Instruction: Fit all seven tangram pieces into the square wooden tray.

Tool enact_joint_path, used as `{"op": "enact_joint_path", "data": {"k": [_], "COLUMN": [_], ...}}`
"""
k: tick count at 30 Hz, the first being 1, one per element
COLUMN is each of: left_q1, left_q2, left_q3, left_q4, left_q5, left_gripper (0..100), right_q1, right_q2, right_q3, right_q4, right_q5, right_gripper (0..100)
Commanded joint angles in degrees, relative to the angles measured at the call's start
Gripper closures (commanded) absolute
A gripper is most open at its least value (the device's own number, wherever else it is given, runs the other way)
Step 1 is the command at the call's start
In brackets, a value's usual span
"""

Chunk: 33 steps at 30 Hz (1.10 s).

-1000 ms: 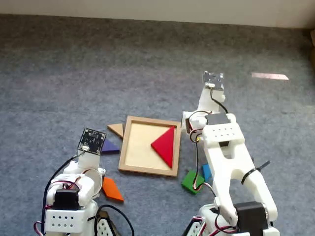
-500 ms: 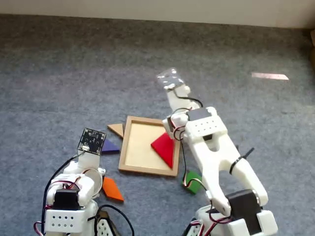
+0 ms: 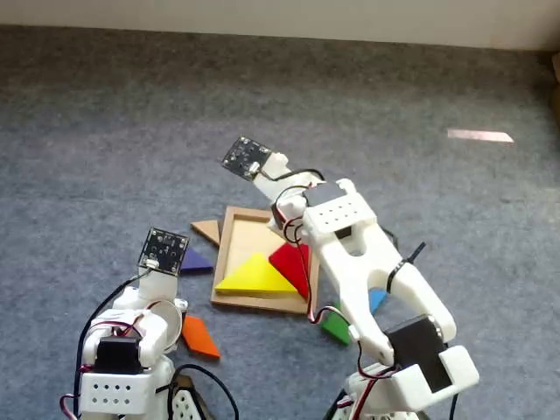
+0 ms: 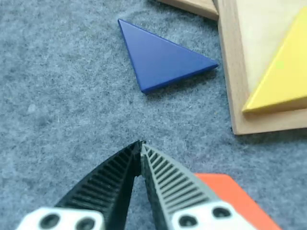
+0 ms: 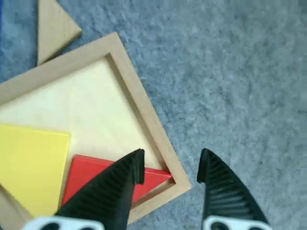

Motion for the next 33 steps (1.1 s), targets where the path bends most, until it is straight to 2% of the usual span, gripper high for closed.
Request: {"op": "enact_joint_path", "data": {"k": [1,6,9,13,18,23,27,33], "left_q1": [-0.7,-0.7,-0.7,-0.7,-0.7,-0.7,-0.7,-0.7], "left_q2": [-2.6,-2.6,-2.6,-2.6,-2.6,-2.6,-2.6,-2.6], "left_q3": [1.2,1.2,1.2,1.2,1.2,1.2,1.2,1.2], "left_q4": [0.7,0.7,0.7,0.7,0.7,0.7,0.7,0.7], "left_q5": [-0.2,-0.2,-0.2,-0.2,-0.2,-0.2,-0.2,-0.2], "left_gripper": [99,99,99,99,99,99,99,99], "right_q1": [-1.5,-5.8,-9.6,-13.1,-14.1,-14.1,-13.8,-11.7], "right_q2": [-3.1,-10.4,-14.1,-14.8,-14.8,-14.8,-14.7,-14.8], "right_q3": [-3.3,-2.9,-2.3,2.7,11.6,19.4,24.0,27.0], "right_q4": [3.5,11.6,12.5,8.4,-1.4,-8.2,-9.5,-9.4], "right_q5": [-3.6,-13.3,-18.4,-28.0,-33.8,-34.1,-33.8,-27.4], "right_gripper": [82.5,82.5,82.5,82.5,82.5,82.5,82.5,82.5]}}
